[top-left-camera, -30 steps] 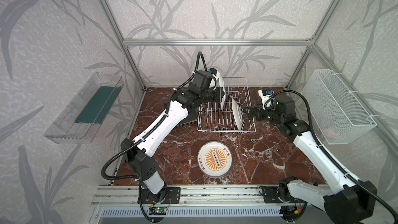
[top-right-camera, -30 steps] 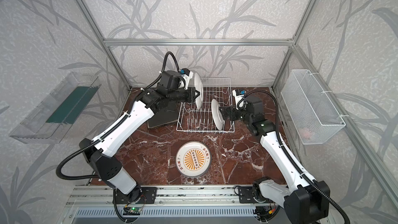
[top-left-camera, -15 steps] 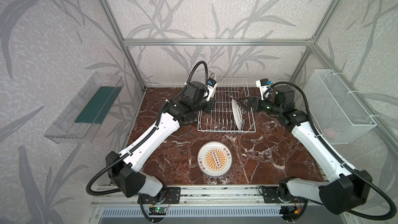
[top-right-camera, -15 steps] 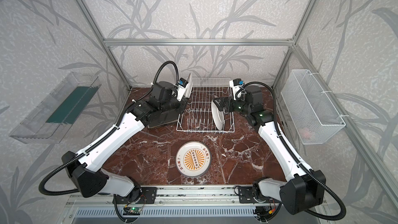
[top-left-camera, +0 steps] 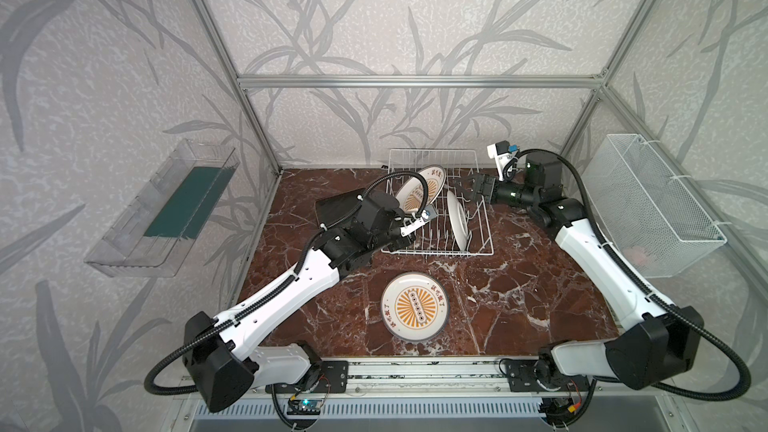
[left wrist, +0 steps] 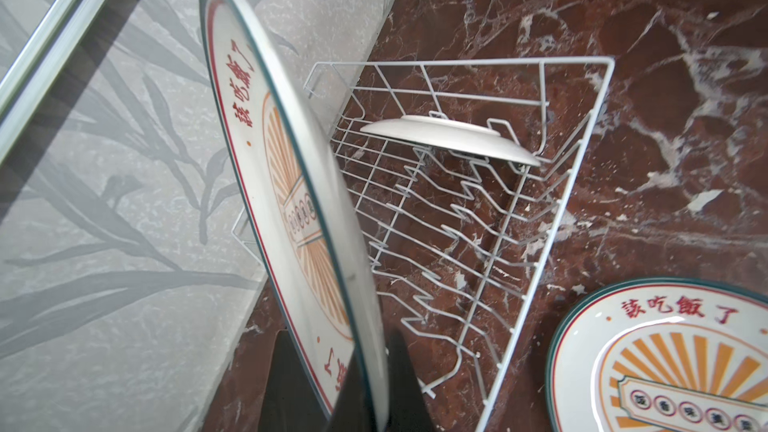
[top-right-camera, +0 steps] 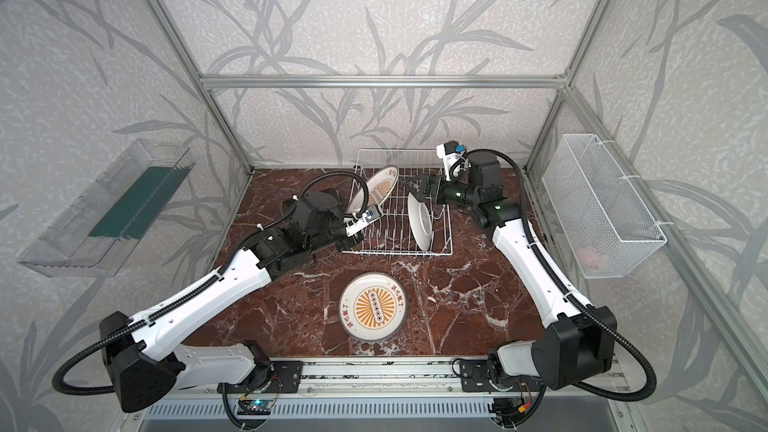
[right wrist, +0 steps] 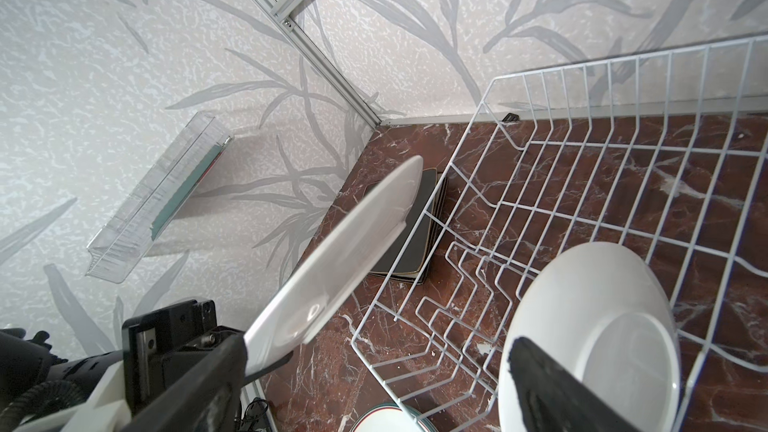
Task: Unload the plates from the dish rack
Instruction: 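Close the left gripper and lift the printed plate up out of the rack, then raise the printed plate upright while the right gripper reaches toward its rim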
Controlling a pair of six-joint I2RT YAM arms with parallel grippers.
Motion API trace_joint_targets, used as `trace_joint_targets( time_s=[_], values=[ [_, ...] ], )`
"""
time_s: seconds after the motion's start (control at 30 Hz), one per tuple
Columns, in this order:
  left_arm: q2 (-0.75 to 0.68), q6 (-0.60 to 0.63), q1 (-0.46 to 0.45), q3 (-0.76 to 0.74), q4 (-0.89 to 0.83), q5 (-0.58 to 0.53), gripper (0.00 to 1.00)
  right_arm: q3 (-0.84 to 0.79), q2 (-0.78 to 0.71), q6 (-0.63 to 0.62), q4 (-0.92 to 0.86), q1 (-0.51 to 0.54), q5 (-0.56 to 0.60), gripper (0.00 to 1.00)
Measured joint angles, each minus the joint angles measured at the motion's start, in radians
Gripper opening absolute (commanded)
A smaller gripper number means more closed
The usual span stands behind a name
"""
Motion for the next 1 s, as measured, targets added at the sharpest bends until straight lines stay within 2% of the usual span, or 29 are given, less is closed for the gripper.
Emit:
trace_joint_targets(
  time_s=[0.3,0.57,0.77,1.0],
  values=[
    [0.000,0.289,-0.071,-0.061,0.098,-0.185,0.00,0.039,0.054,0.029,-0.005,0.037,-0.011,0.84],
    [0.041,0.494,-0.132,-0.113,0.198,-0.304,0.00,0.057,0.109,0.051,-0.037,0.067,-0.002,0.69],
    [0.063,0.605,-0.172,-0.165,0.312,-0.385,0.00,0.062,0.139,0.053,-0.090,0.075,0.027,0.52],
    [0.074,0.634,-0.181,-0.167,0.354,-0.424,0.00,0.062,0.142,0.065,-0.098,0.076,0.061,0.29]
  ],
)
